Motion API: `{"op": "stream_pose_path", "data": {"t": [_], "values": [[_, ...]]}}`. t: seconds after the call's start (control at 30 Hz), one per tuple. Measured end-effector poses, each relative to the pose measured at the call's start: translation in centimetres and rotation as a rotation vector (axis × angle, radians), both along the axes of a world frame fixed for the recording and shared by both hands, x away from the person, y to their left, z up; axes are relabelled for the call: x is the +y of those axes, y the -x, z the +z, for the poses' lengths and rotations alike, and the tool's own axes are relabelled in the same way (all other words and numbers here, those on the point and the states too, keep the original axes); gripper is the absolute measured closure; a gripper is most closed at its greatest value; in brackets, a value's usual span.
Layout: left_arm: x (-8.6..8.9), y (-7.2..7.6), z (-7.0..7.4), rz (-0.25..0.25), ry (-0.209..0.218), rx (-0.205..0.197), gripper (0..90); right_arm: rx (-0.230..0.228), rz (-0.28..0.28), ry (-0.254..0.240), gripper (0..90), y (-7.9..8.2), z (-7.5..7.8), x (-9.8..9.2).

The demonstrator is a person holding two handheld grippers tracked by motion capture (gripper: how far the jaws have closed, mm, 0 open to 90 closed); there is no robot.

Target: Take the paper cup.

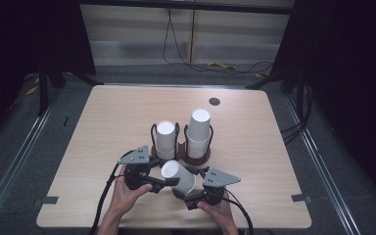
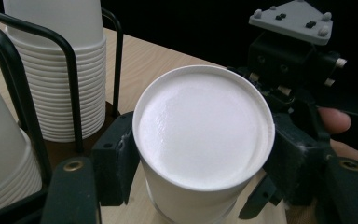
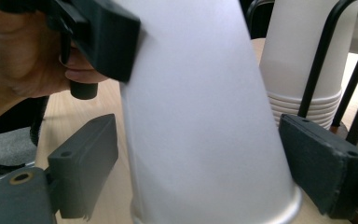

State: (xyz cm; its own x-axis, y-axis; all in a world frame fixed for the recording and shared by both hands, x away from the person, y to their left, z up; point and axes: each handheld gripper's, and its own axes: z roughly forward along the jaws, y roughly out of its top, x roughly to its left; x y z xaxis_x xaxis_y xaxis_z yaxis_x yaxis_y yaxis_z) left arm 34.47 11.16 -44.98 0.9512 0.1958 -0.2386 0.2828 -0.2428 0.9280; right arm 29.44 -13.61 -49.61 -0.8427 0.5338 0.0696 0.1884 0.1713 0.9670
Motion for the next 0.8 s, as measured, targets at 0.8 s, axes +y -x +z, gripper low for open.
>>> {"op": "stream_pose_path", "data": {"t": [0.8], "values": [[0.12,-0.33,-0.15,0.009,0.019,0.013,31.7,0.007,0.000,0.032,23.6,-0.24,0.09,0.22]]}}
